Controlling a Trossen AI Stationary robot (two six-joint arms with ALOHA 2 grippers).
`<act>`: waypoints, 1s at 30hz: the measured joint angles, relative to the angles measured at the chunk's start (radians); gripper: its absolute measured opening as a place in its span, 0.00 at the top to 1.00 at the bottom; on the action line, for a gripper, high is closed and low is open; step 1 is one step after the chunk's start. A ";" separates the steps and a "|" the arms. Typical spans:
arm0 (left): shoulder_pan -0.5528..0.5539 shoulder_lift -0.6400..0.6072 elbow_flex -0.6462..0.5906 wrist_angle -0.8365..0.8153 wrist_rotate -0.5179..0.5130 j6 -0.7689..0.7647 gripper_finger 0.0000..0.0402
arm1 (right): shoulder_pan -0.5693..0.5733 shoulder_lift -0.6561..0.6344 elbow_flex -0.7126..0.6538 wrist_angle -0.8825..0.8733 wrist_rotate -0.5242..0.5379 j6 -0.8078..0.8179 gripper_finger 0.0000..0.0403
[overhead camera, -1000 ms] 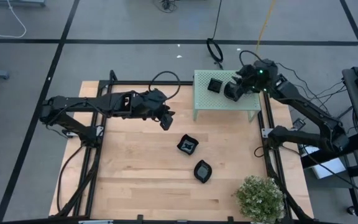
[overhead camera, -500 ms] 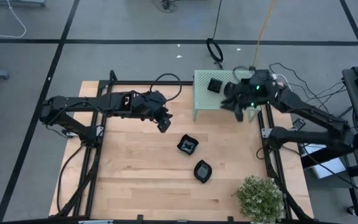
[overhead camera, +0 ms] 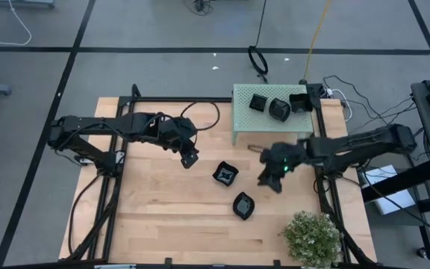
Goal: Pick & Place Mini shaped plates
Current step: Stack the leaf-shaped plate on top of the leaf-shaped plate on the shelf
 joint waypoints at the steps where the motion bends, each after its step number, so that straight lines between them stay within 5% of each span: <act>1: -0.006 0.000 0.000 -0.001 0.000 0.004 0.60 | 0.028 0.014 -0.025 0.045 0.002 0.039 0.66; 7: -0.040 0.000 0.000 -0.001 0.003 0.035 0.60 | 0.136 0.109 -0.179 0.380 0.011 0.274 0.54; 12: -0.064 0.000 0.000 0.000 0.003 0.056 0.60 | 0.196 0.212 -0.270 0.629 0.142 0.344 0.51; 16: -0.076 0.000 0.000 0.001 0.002 0.056 0.60 | 0.210 0.280 -0.285 0.647 0.243 0.339 0.53; 30: -0.110 -0.001 0.000 0.010 -0.001 0.050 0.60 | 0.215 0.452 -0.283 0.787 0.191 0.312 0.57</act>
